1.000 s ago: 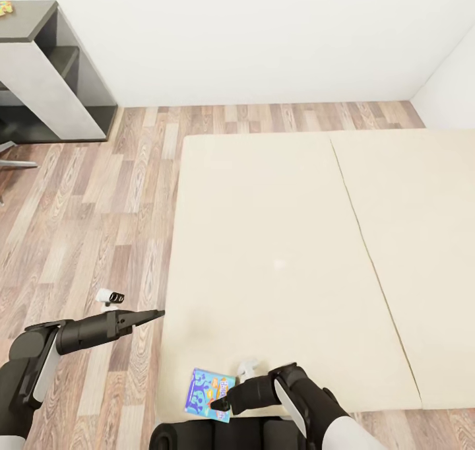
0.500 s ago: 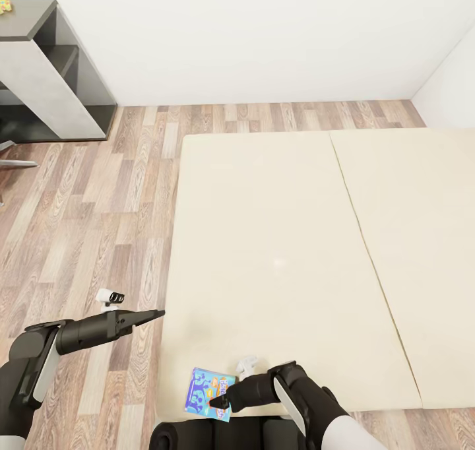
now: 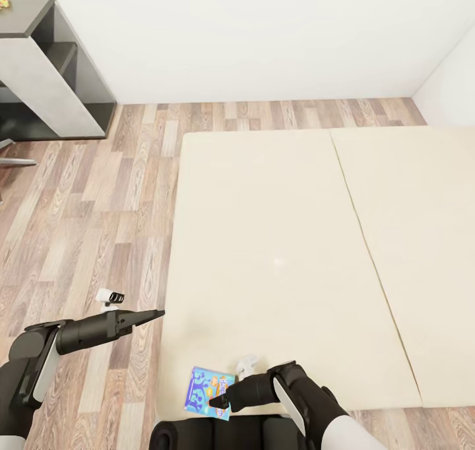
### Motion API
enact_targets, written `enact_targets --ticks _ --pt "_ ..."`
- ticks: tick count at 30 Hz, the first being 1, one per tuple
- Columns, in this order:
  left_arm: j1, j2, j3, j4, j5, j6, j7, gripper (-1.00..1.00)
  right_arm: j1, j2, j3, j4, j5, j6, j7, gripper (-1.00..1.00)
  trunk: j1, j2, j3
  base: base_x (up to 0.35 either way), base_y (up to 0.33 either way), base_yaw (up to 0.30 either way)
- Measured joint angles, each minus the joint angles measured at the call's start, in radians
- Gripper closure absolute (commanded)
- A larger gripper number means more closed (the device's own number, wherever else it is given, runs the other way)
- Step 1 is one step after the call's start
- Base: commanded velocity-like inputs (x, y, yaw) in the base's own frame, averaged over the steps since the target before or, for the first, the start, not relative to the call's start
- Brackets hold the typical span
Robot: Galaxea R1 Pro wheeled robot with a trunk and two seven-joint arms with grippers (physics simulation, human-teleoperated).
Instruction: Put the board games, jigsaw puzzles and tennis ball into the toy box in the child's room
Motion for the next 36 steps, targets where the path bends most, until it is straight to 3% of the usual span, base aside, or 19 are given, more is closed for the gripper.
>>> enact_targets --ticks 13,36 --pt "0.000 0.000 0.000 0.000 0.000 0.000 0.000 -1.00 0.000 0.017 0.001 0.000 0.003 -0.021 0.000 -1.00 0.000 0.000 -0.004 0.000 0.000 0.000" --pt "0.000 0.000 -0.001 0.001 0.000 0.000 0.000 -1.00 0.000 0.021 0.001 0.000 0.002 -0.028 0.000 -1.00 0.000 0.000 -0.010 0.000 0.000 0.000"
